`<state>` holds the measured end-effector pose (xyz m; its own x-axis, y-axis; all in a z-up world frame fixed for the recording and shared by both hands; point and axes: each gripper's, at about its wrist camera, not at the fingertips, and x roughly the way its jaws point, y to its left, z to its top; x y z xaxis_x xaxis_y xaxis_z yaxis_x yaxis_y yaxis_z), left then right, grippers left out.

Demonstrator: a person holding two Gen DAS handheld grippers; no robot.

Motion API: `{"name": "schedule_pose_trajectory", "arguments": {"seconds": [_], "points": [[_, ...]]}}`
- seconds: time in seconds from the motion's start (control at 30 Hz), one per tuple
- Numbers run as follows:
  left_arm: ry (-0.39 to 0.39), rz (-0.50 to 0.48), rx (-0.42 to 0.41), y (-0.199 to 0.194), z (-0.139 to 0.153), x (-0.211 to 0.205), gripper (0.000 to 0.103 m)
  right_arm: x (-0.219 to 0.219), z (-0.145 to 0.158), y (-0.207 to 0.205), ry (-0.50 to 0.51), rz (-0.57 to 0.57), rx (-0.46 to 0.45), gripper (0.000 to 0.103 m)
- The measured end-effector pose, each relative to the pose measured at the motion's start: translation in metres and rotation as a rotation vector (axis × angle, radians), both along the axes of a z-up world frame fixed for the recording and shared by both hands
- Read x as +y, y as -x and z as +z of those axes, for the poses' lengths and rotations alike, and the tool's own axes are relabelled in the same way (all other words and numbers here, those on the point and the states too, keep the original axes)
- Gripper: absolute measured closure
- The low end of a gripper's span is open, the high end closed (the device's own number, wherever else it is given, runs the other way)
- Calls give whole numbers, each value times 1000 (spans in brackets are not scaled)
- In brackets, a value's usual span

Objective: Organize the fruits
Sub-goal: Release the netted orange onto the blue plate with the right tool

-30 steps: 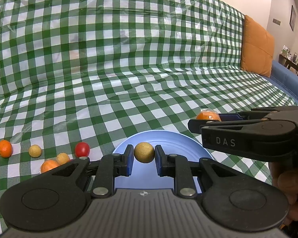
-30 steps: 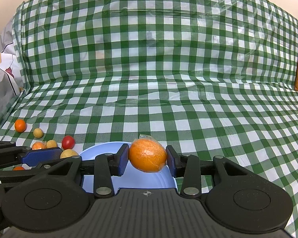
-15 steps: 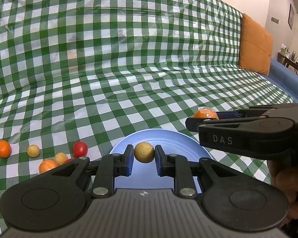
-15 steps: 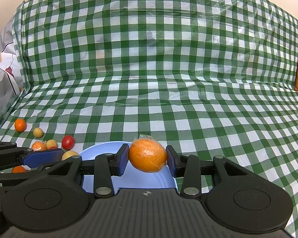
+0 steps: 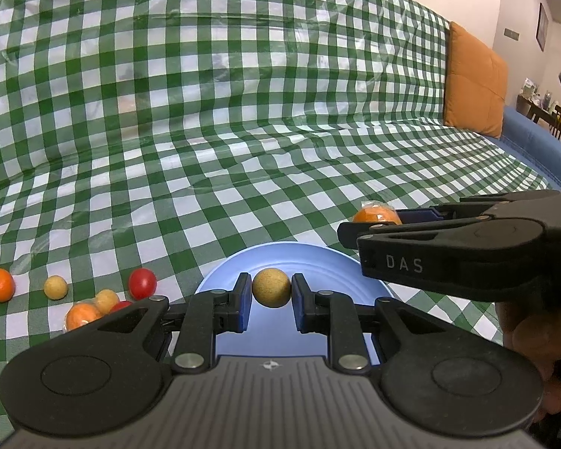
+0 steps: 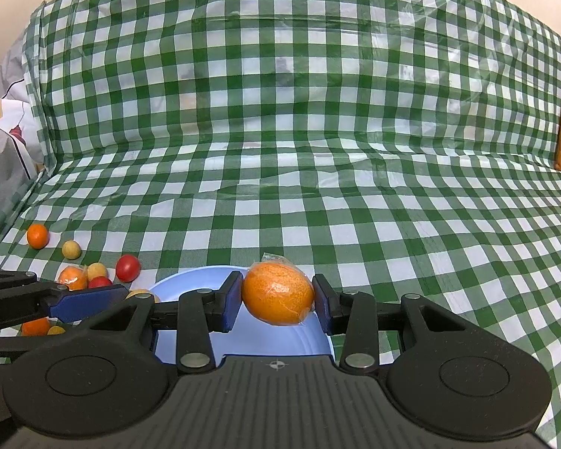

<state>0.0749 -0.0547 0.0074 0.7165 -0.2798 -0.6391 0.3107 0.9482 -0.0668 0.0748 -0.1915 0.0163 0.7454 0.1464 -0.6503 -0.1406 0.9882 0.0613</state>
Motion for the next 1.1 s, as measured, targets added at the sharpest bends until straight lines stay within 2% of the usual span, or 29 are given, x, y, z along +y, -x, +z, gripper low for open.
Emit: {"name": "schedule_pose_trajectory", "arguments": {"seconds": [0.1, 0.23, 0.87, 1.0, 1.07, 1.1], "points": [[17, -5, 9, 0, 0, 1, 73, 0, -1, 0, 6, -7, 1, 60], [13, -6, 5, 1, 0, -1, 73, -3, -1, -1, 6, -19, -1, 54], [-6, 1, -4, -3, 1, 13, 73, 0, -1, -4, 34, -26, -39, 54], [-11, 22, -5, -6, 4, 29, 77, 1, 1, -6, 17, -28, -54, 60], [-27, 43, 1, -9, 5, 40, 77, 3, 2, -6, 6, -24, -63, 67], [-38, 61, 7, -13, 5, 48, 77, 5, 3, -7, 1, -20, -68, 68]]}}
